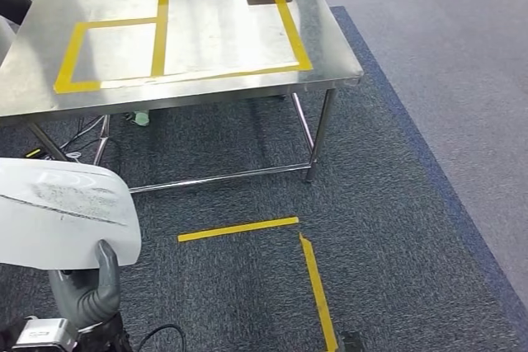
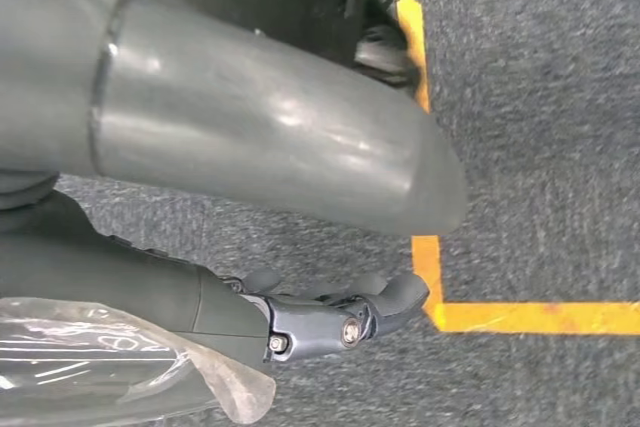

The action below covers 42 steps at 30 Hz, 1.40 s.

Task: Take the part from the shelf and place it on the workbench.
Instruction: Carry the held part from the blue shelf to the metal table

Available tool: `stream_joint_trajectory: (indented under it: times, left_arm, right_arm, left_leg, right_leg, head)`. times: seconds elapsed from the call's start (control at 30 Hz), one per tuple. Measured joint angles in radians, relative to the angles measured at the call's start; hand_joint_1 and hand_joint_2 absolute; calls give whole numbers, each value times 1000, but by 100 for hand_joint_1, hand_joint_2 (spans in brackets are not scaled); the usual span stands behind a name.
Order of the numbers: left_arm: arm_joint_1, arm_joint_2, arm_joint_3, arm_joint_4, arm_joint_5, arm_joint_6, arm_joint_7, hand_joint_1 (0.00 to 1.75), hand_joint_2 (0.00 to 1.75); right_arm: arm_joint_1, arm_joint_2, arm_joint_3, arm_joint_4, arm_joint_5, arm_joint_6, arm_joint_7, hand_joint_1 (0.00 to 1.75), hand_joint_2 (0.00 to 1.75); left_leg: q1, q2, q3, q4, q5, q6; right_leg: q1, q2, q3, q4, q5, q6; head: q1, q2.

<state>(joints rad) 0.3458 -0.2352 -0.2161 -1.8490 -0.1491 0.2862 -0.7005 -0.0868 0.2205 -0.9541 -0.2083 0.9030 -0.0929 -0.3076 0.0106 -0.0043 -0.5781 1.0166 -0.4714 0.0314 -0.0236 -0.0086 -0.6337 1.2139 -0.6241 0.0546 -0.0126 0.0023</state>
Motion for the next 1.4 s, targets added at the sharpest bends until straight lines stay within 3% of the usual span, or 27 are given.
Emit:
stream_joint_trajectory:
  times: [0.03, 0.07, 0.1, 0.17, 0.23, 0.4, 0.43, 0.5, 0.57, 0.6, 0.63, 0.7, 0.73, 0.9, 0.97, 1.03, 1.07, 1.1, 1.13, 1.2, 1.23, 1.27, 1.4]
  left_arm:
    - [-3, 2, -3, 0, -2, 0, 0, 175, 175]
    - [-5, 3, -6, 0, -3, 1, 0, 175, 175]
    - [-7, 5, -8, 0, -4, 2, 0, 175, 175]
    - [-11, 9, -12, -2, -5, 4, 0, 175, 175]
    - [-14, 14, -18, -5, -5, 4, 0, 175, 175]
    - [-18, 23, -27, -21, 2, 10, -1, 175, 175]
    - [-19, 25, -28, -24, 2, 11, -2, 175, 175]
    - [-21, 29, -30, -27, 1, 12, -3, 175, 175]
    - [-21, 34, -30, -28, -2, 12, -3, 175, 175]
    - [-21, 36, -31, -28, -5, 13, -3, 175, 175]
    - [-21, 38, -32, -29, -8, 13, -3, 175, 175]
    - [-22, 40, -34, -32, -14, 13, -3, 175, 175]
    - [-23, 41, -35, -34, -15, 13, -3, 175, 175]
    - [-33, 44, -48, -37, -24, 9, -3, 175, 175]
    - [-45, 44, -57, -37, -27, 2, -3, 175, 175]
    - [-55, 46, -64, -37, -32, -4, -3, 175, 175]
    - [-57, 47, -67, -37, -34, -6, -3, 175, 175]
    - [-58, 49, -71, -37, -36, -7, -3, 175, 175]
    - [-59, 49, -75, -37, -37, -7, -3, 175, 175]
    - [-62, 49, -80, -36, -39, -8, -3, 175, 175]
    - [-63, 50, -82, -36, -39, -8, -3, 175, 175]
    - [-65, 50, -82, -36, -39, -8, -3, 175, 175]
    - [-71, 52, -86, -36, -39, -10, -3, 175, 175]
  right_arm:
    - [1, 0, 0, 0, 0, 2, -4, 0, 0]
    - [2, 0, 0, 0, -1, 4, -7, 0, 0]
    - [3, 0, 0, 0, -2, 8, -12, 0, 0]
    - [3, 0, -1, 0, -6, 18, -24, 0, 0]
    - [0, -1, -5, 0, -11, 27, -32, 0, 0]
    - [1, -1, -19, 0, -26, 37, -38, 0, 0]
    - [1, -1, -22, 0, -30, 40, -39, 0, 0]
    - [0, -1, -30, 0, -37, 48, -42, 0, 0]
    - [0, -2, -38, 0, -42, 54, -45, 0, 0]
    - [1, -2, -41, 0, -45, 56, -46, 0, 0]
    - [1, -2, -44, 0, -47, 60, -47, 0, 0]
    - [1, -2, -48, 0, -50, 65, -50, 0, 0]
    - [0, -2, -51, 0, -52, 67, -52, 0, 0]
    - [-4, -3, -67, 0, -66, 86, -76, 0, 0]
    - [-7, -3, -71, 0, -69, 91, -81, 0, 0]
    - [-7, -4, -77, 0, -71, 95, -82, 0, 0]
    - [-6, -4, -80, 0, -71, 97, -82, 0, 0]
    - [-4, -4, -83, 0, -71, 98, -82, 0, 0]
    - [-3, -5, -85, 0, -71, 99, -82, 0, 0]
    - [-2, -6, -88, 0, -71, 100, -82, 0, 0]
    - [-3, -6, -90, 0, -72, 100, -82, 0, 0]
    - [-3, -7, -91, 0, -72, 101, -82, 0, 0]
    - [-4, -7, -94, 0, -77, 108, -82, 0, 0]
  left_leg:
    - [-2, -3, 1, 0, -2, 2]
    - [-3, -6, 4, 1, -5, 3]
    - [-4, -10, 8, 1, -8, 3]
    - [-4, -15, 21, 2, -17, -2]
    - [-8, -17, 28, 5, -28, -12]
    - [-7, -14, 26, 28, -51, -35]
    - [-6, -12, 9, 67, -69, -41]
    - [-2, -8, -56, 194, -118, -49]
    - [0, -8, -114, 283, -132, -53]
    - [1, -7, -121, 278, -109, -53]
    - [1, -6, -110, 236, -70, -51]
    - [-1, -1, -64, 113, 3, -46]
    - [-3, 1, -45, 66, 17, -42]
    - [-6, -3, -18, 17, 0, -10]
    - [-4, -4, -8, 9, -3, 1]
    - [-8, -4, -3, 9, -10, 10]
    - [-10, -5, 0, 9, -14, 13]
    - [-12, -7, 6, 9, -19, 14]
    - [-13, -9, 15, 9, -25, 14]
    - [-16, -11, 33, 9, -40, 10]
    - [-18, -11, 38, 11, -47, 6]
    - [-19, -11, 40, 11, -52, 2]
    - [-17, -9, 44, 11, -65, -17]
  right_leg:
    - [1, 3, -37, 56, -12, 0]
    - [1, 5, -60, 82, -5, 0]
    - [2, 5, -64, 69, 21, -1]
    - [2, 7, -22, -50, 104, -6]
    - [4, 12, 31, -163, 145, -13]
    - [4, 12, 61, -196, 133, -34]
    - [1, 10, 68, -198, 131, -40]
    - [1, 6, 79, -198, 123, -47]
    - [1, 4, 90, -198, 112, -48]
    - [1, 4, 98, -198, 106, -48]
    - [1, 4, 107, -198, 100, -47]
    - [2, 5, 120, -198, 86, -39]
    - [4, 5, 124, -198, 80, -33]
    - [4, -3, 127, -200, 60, -3]
    - [4, 2, 85, -118, 21, 0]
    - [5, 5, -1, 14, -23, 0]
    - [5, 5, -35, 56, -25, 0]
    - [5, 5, -54, 65, -7, -2]
    - [6, 5, -53, 35, 32, -5]
    - [11, 7, -14, -86, 119, -17]
    - [14, 8, 8, -140, 143, -22]
    - [16, 9, 23, -171, 151, -27]
    - [16, 10, 44, -196, 141, -39]
  head:
    - [1, 0]
    - [1, 0]
    - [1, 0]
    - [1, 0]
    - [1, 0]
    - [-3, 0]
    - [-5, 0]
    - [-10, 0]
    - [-9, 0]
    - [-10, 0]
    - [-9, 0]
    - [-9, 0]
    - [-10, 0]
    - [-4, 0]
    - [1, 0]
    - [3, 0]
    - [3, 0]
    - [3, 0]
    - [3, 0]
    - [3, 0]
    - [3, 0]
    - [2, 0]
    - [-1, 0]
